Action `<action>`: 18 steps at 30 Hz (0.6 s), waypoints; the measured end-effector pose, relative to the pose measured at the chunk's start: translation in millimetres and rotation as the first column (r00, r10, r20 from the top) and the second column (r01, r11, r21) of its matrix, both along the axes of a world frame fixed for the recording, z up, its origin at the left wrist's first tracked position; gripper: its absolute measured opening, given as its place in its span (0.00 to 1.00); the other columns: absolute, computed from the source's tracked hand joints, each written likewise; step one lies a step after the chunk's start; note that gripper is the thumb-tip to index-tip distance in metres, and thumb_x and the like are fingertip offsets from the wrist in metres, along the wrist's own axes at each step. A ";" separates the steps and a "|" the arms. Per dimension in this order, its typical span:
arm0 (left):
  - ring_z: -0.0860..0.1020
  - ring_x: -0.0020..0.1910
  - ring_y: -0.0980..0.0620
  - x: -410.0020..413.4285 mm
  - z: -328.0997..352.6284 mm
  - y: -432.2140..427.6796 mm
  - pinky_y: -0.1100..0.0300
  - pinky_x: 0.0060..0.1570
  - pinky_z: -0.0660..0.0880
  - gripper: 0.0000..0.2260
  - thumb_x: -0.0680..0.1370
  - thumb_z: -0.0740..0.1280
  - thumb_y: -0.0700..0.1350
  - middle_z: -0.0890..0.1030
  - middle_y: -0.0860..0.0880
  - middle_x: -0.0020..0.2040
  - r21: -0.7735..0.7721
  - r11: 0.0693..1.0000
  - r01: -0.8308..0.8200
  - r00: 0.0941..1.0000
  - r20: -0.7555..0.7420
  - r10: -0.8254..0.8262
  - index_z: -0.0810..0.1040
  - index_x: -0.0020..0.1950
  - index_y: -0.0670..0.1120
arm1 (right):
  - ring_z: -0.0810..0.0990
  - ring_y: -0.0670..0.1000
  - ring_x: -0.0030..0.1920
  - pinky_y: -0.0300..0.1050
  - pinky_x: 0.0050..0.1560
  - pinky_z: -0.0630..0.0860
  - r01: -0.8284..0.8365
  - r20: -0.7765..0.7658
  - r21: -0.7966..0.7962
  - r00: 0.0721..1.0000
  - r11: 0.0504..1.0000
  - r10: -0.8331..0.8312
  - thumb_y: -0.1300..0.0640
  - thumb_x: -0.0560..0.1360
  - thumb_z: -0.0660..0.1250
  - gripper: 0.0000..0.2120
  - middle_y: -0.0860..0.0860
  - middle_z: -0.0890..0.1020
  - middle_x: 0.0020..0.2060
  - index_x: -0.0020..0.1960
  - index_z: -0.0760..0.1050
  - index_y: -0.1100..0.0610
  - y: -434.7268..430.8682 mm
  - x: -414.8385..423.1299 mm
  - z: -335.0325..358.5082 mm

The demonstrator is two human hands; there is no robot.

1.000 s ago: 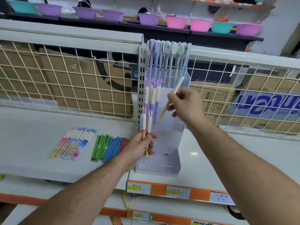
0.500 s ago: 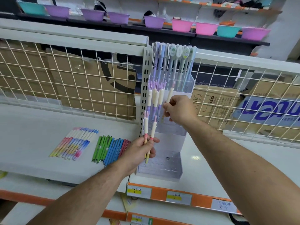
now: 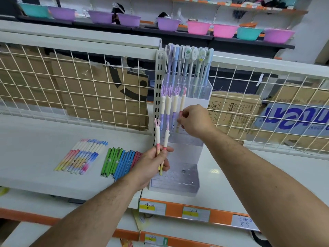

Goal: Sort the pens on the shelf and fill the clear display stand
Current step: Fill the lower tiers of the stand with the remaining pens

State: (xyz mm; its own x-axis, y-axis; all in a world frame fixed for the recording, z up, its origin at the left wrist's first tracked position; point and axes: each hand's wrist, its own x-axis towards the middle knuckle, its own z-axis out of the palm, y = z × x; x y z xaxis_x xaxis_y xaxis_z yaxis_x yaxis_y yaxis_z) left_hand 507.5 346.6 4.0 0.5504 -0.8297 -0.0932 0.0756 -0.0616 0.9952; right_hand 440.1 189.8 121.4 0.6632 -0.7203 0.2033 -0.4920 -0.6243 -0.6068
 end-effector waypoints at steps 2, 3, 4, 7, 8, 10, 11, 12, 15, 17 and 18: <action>0.79 0.40 0.51 0.1 -0.1 -0.1 0.39 0.60 0.77 0.10 0.84 0.60 0.48 0.78 0.48 0.36 0.004 1.000 0.000 1.000 0.003 0.000 0.81 0.57 0.52 | 0.80 0.50 0.38 0.46 0.40 0.79 0.067 0.103 -0.022 0.993 0.998 -0.064 0.56 0.78 0.68 0.06 0.49 0.83 0.39 0.46 0.81 0.57 5.0 -8.5 -7.4; 0.79 0.40 0.50 -0.1 0.0 0.0 0.39 0.60 0.77 0.10 0.84 0.60 0.48 0.78 0.48 0.36 0.003 1.000 0.000 1.000 0.003 0.000 0.81 0.57 0.51 | 0.80 0.48 0.38 0.44 0.39 0.78 0.092 0.163 -0.031 0.983 0.995 -0.086 0.56 0.77 0.68 0.04 0.47 0.82 0.38 0.45 0.80 0.55 10.2 -14.2 -11.0; 0.79 0.40 0.50 -0.6 0.4 0.0 0.39 0.60 0.76 0.10 0.84 0.60 0.48 0.78 0.48 0.36 0.003 1.000 -0.001 1.000 0.005 0.001 0.81 0.57 0.51 | 0.79 0.46 0.37 0.43 0.37 0.76 0.095 0.207 -0.025 0.974 0.995 -0.088 0.56 0.76 0.68 0.04 0.45 0.81 0.36 0.43 0.79 0.54 16.9 -20.4 -14.6; 0.79 0.41 0.48 -1.0 -0.6 0.0 0.37 0.61 0.75 0.10 0.84 0.60 0.47 0.79 0.48 0.35 0.010 1.000 -0.015 1.000 0.003 0.015 0.82 0.55 0.51 | 0.78 0.44 0.34 0.41 0.35 0.74 -0.023 0.193 0.054 0.981 0.998 0.012 0.57 0.75 0.69 0.08 0.45 0.81 0.32 0.38 0.79 0.56 36.7 -35.0 -26.9; 0.80 0.42 0.46 -0.6 -1.3 -0.2 0.37 0.61 0.75 0.11 0.84 0.60 0.46 0.79 0.48 0.36 0.014 1.000 -0.019 1.000 0.000 0.019 0.83 0.53 0.53 | 0.78 0.44 0.34 0.41 0.36 0.74 -0.073 0.156 0.092 0.986 0.993 0.058 0.56 0.75 0.70 0.08 0.46 0.82 0.32 0.37 0.80 0.55 42.6 -37.8 -30.9; 0.80 0.43 0.44 0.3 -2.4 -1.0 0.35 0.62 0.74 0.10 0.84 0.61 0.47 0.80 0.47 0.37 0.022 1.000 -0.018 1.000 0.000 0.018 0.83 0.51 0.54 | 0.79 0.44 0.34 0.40 0.36 0.74 -0.137 0.090 0.138 0.988 0.981 0.125 0.54 0.74 0.72 0.07 0.46 0.82 0.32 0.38 0.81 0.53 48.3 -38.1 -40.3; 0.80 0.43 0.44 0.3 -2.7 -1.2 0.36 0.62 0.73 0.09 0.83 0.61 0.48 0.81 0.47 0.37 0.024 1.000 -0.012 1.000 0.008 0.012 0.82 0.52 0.53 | 0.78 0.44 0.33 0.39 0.35 0.73 -0.147 0.063 0.139 0.988 0.979 0.140 0.53 0.74 0.72 0.07 0.45 0.81 0.32 0.38 0.81 0.52 49.2 -36.9 -44.1; 0.80 0.43 0.45 0.1 -2.6 -1.3 0.37 0.61 0.73 0.08 0.83 0.61 0.49 0.81 0.47 0.37 0.024 1.000 -0.005 1.000 0.024 0.004 0.81 0.54 0.51 | 0.76 0.44 0.32 0.40 0.35 0.72 -0.150 0.045 0.131 0.988 0.980 0.146 0.54 0.74 0.72 0.07 0.46 0.80 0.31 0.38 0.80 0.53 49.6 -35.6 -46.8; 0.80 0.41 0.48 -2.3 -1.6 -1.1 0.44 0.54 0.76 0.09 0.83 0.61 0.50 0.82 0.46 0.38 0.019 1.000 0.019 0.998 0.065 -0.020 0.80 0.55 0.49 | 0.82 0.50 0.37 0.47 0.38 0.78 -0.153 0.067 0.119 0.987 0.981 0.146 0.57 0.75 0.71 0.07 0.50 0.82 0.34 0.39 0.77 0.56 49.1 -33.0 -47.9; 0.80 0.40 0.49 -3.4 -0.6 -1.0 0.54 0.48 0.78 0.10 0.84 0.60 0.49 0.82 0.46 0.38 0.016 1.000 0.027 0.998 0.064 -0.028 0.81 0.56 0.49 | 0.84 0.50 0.36 0.46 0.36 0.77 -0.142 0.135 0.129 0.983 0.981 0.124 0.58 0.76 0.68 0.06 0.52 0.83 0.35 0.41 0.75 0.56 46.5 -34.0 -40.5; 0.80 0.39 0.50 -3.6 -0.3 -0.8 0.58 0.45 0.77 0.11 0.84 0.60 0.48 0.81 0.46 0.38 0.018 1.000 0.026 0.998 0.060 -0.027 0.81 0.56 0.48 | 0.85 0.50 0.34 0.45 0.35 0.76 -0.134 0.194 0.145 0.975 0.980 0.104 0.58 0.77 0.67 0.06 0.52 0.84 0.36 0.42 0.73 0.57 44.1 -35.0 -33.7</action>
